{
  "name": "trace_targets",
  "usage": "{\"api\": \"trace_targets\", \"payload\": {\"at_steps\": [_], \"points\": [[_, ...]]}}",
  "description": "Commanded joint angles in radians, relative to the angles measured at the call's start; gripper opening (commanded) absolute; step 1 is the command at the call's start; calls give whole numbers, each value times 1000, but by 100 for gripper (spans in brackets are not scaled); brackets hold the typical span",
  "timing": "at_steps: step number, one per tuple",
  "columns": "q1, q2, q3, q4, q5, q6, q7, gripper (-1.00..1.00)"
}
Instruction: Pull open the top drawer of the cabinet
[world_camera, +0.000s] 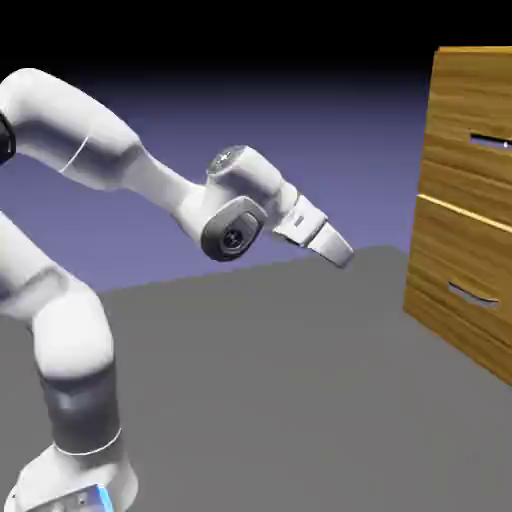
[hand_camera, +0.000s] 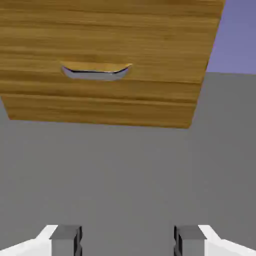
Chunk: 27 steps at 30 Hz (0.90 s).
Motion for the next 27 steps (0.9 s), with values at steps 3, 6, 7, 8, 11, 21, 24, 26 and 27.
{"api": "trace_targets", "payload": {"at_steps": [3,6,7,8,11,21,24,26,27], "points": [[109,-7,-94,70,-93,-6,-115,0],[217,-13,-189,139,-186,-13,-229,0],[254,-16,-220,163,-217,-15,-268,0],[290,-18,-252,186,-248,-17,-306,0],[399,-24,-346,255,-341,-23,-421,0],[761,-47,-660,487,-651,-45,-803,0],[870,-53,-755,557,-744,-51,-918,0],[942,-58,-818,604,-806,-55,-994,0],[979,-60,-849,627,-837,-57,-1032,0]]}}
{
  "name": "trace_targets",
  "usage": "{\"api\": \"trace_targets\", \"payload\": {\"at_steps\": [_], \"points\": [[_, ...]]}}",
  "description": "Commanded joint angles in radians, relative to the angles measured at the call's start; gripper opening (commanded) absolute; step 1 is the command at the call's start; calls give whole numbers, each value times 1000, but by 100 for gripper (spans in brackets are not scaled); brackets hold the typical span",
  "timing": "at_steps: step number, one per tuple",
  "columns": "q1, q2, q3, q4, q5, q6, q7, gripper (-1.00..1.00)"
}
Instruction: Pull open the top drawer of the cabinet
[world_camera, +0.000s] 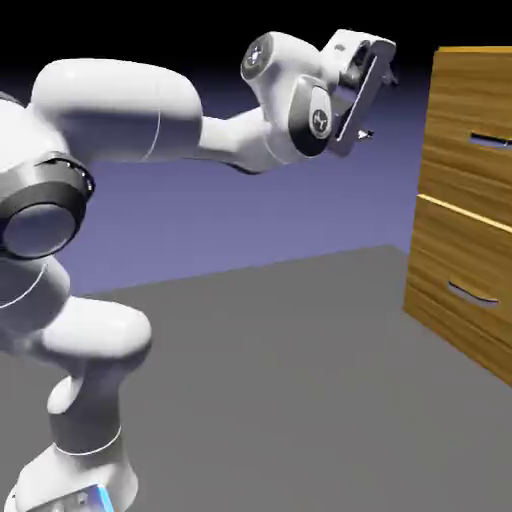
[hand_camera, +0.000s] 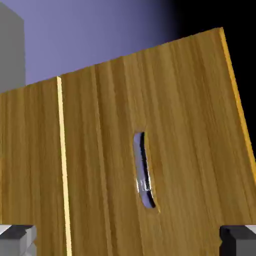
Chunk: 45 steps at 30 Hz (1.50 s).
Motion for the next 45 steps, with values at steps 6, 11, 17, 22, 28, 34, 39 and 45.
{"api": "trace_targets", "payload": {"at_steps": [6,11,17,22,28,34,39,45], "points": [[217,-13,-189,139,-186,-13,-229,0],[399,-24,-346,255,-341,-23,-421,0],[616,-38,-535,395,-527,-36,-650,0],[797,-49,-692,511,-682,-47,-841,0],[1015,-62,-881,650,-868,-60,-1070,0],[1232,-75,-1069,789,-1054,-72,-1300,0],[1413,-87,-1227,905,-1209,-83,-1491,0],[1631,-100,-1415,1045,-1395,-96,-1720,0]]}}
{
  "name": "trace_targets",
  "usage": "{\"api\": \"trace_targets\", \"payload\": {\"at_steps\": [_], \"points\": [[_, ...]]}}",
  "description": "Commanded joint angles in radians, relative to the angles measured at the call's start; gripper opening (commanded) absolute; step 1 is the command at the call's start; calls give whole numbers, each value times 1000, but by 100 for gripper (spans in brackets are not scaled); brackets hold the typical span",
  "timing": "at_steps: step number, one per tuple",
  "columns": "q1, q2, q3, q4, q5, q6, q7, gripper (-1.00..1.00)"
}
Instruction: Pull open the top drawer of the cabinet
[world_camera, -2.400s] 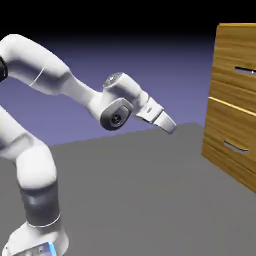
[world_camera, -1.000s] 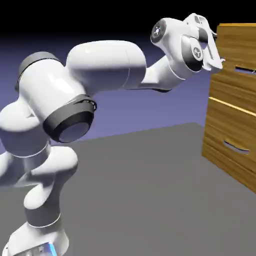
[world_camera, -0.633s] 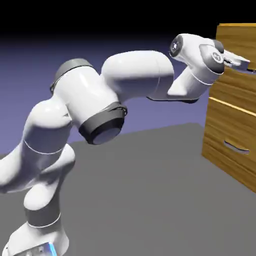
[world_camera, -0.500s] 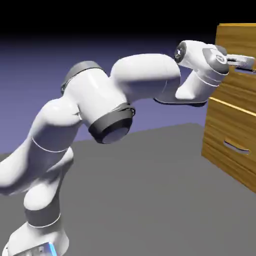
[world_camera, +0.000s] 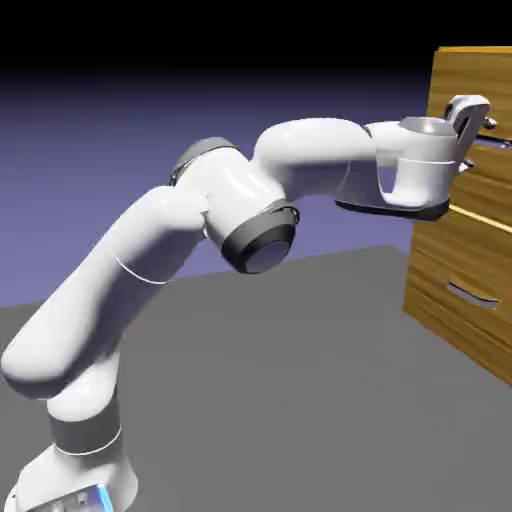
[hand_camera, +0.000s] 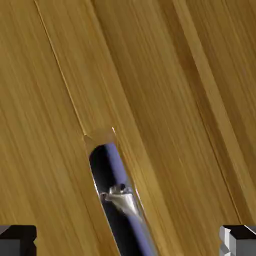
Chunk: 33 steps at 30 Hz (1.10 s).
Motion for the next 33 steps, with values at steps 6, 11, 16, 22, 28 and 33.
{"api": "trace_targets", "payload": {"at_steps": [6,11,16,22,28,33], "points": [[76,-84,18,124,-5,-5,-182,0],[120,-218,119,279,56,-8,-400,0],[165,-353,219,434,117,-11,-617,0],[139,-356,244,408,91,-24,-606,-100],[94,-238,99,264,70,-13,-398,-100],[163,-194,-82,299,174,43,-352,-100]]}}
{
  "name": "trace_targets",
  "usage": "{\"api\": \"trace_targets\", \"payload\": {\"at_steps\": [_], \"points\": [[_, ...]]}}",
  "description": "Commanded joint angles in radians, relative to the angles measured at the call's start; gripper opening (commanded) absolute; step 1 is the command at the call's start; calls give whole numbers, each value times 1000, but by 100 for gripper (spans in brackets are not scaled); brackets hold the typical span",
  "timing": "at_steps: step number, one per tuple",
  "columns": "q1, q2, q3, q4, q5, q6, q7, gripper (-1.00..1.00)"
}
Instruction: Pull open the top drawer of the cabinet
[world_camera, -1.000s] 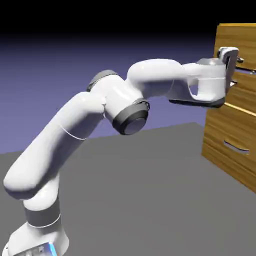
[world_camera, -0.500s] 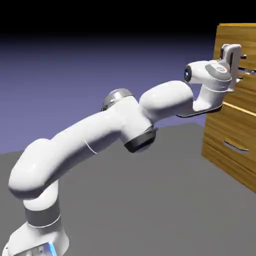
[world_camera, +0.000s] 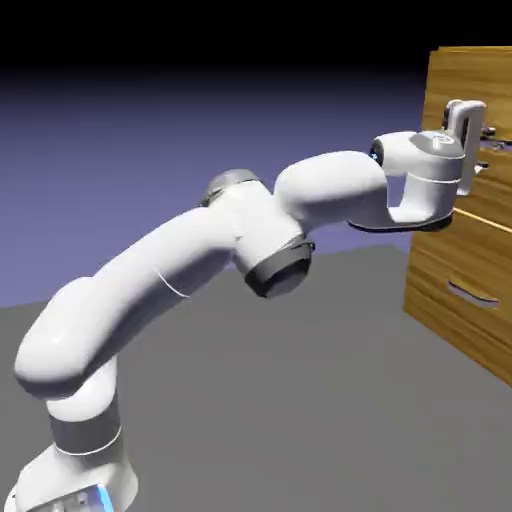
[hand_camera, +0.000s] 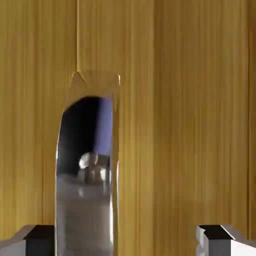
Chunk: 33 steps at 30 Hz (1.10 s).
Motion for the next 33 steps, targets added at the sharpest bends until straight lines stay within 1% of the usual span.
{"api": "trace_targets", "payload": {"at_steps": [1,5,13,25,33], "points": [[14,8,-37,9,24,12,10,-100],[68,70,-179,-1,49,52,108,-100],[64,259,-282,-216,-156,48,456,-100],[-81,584,-191,-651,-434,-39,848,-100],[-161,854,-157,-939,-561,-59,1118,-100]]}}
